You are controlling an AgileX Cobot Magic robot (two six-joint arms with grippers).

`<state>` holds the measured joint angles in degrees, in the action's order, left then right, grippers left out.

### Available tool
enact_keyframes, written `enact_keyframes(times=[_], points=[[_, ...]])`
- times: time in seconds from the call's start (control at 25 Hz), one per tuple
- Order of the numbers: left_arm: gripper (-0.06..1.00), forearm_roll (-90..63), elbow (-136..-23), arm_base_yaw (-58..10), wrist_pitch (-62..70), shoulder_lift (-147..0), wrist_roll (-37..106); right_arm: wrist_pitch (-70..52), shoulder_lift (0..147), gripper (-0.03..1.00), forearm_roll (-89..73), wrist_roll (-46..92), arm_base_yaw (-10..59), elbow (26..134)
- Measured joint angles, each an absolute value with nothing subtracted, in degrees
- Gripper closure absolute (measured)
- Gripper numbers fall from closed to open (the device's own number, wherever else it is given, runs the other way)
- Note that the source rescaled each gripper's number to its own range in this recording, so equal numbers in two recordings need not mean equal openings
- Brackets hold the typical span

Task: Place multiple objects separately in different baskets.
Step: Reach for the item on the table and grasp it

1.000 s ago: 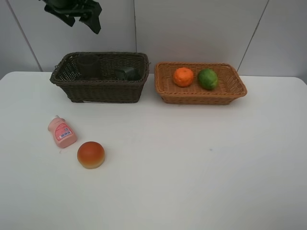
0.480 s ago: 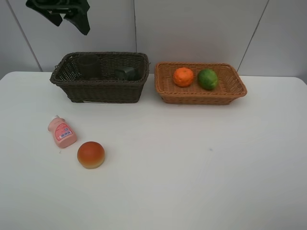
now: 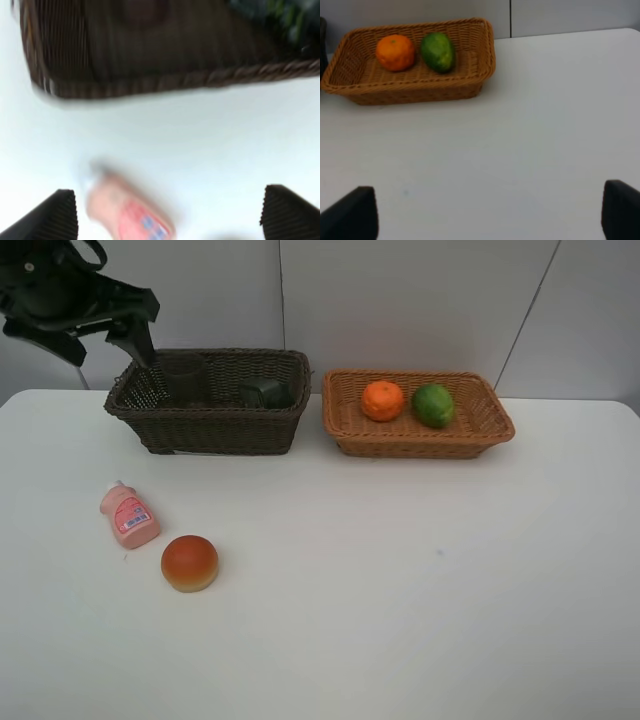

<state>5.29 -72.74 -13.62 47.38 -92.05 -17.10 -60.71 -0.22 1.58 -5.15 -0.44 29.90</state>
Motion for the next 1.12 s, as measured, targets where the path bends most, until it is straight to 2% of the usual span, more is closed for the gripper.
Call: enact_keyframes(times=[0.24,0.64,0.92,1.12], points=[[-0.01,5.4,-63.6,-12.6,45.1,-92.0,-28.0,-60.7,-0.2,0.00,1.6,-5.1,-0.4,29.9],[-0.01,-3.0,-51.6,-12.1,32.2,-93.0,-30.9,-60.7,-0.2,0.00,1.6,-5.1,-0.4,29.9],[-0.01,-4.2,-50.4,-10.9,31.6,-97.1,-31.4,-60.7,-0.2,0.00,1.6,-5.1,-0.4,29.9],[-0.01,-4.2,-50.4,-10.7,31.0,-99.5,-37.7,-60.7,-0.2,0.00,1.6,-5.1,-0.4,29.9]])
